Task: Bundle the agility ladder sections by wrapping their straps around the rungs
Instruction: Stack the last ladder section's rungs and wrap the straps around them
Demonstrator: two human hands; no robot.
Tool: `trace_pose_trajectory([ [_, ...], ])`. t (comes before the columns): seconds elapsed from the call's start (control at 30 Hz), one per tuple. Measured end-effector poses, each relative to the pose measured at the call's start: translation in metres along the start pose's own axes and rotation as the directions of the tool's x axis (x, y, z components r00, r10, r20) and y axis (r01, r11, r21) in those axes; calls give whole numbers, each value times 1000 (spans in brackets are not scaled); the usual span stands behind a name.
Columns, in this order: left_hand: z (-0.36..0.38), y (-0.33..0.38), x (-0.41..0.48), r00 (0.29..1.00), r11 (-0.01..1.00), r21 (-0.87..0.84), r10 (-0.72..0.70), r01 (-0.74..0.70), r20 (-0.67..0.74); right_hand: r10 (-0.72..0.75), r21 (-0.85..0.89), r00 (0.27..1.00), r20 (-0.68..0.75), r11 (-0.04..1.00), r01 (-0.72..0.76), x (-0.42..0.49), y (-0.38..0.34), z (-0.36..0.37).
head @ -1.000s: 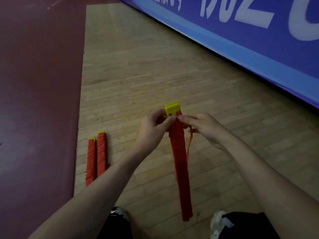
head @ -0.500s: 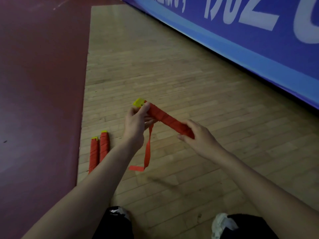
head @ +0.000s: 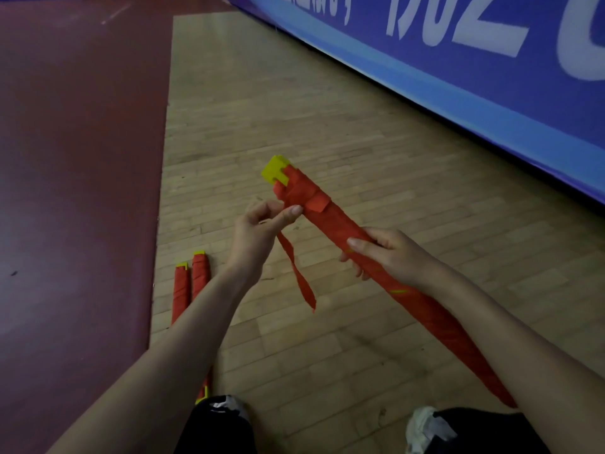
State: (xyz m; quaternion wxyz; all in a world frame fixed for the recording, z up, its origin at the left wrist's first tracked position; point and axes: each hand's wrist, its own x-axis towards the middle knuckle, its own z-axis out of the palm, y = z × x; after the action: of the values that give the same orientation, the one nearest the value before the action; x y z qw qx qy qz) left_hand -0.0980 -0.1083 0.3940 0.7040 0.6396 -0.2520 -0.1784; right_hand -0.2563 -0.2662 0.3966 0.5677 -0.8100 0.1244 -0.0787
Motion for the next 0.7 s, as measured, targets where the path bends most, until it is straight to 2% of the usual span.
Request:
trace_pose_trajectory([
  [0.17,4,4,-4,975,993,-106,-25,50,219,31,116,999,25,993,-34,-6,-10,-13],
  [0.3,12,5,-10,929,959,-200,-124,203,348,124,129,989,82,982,-134,-11,-14,-14],
  [0.5,10,4,-13,838,966,-199,-33,168,545,161,69,959,235,981,-182,-15,-10,-14],
  [0.6,10,8,-16,833,977,-164,-27,140,553,135,89,936,324,981,-172,-14,-8,-11],
  [0.7,15,9,-19,917,984,-144,-40,105,397,152,88,905,397,975,-203,-11,-5,-6],
])
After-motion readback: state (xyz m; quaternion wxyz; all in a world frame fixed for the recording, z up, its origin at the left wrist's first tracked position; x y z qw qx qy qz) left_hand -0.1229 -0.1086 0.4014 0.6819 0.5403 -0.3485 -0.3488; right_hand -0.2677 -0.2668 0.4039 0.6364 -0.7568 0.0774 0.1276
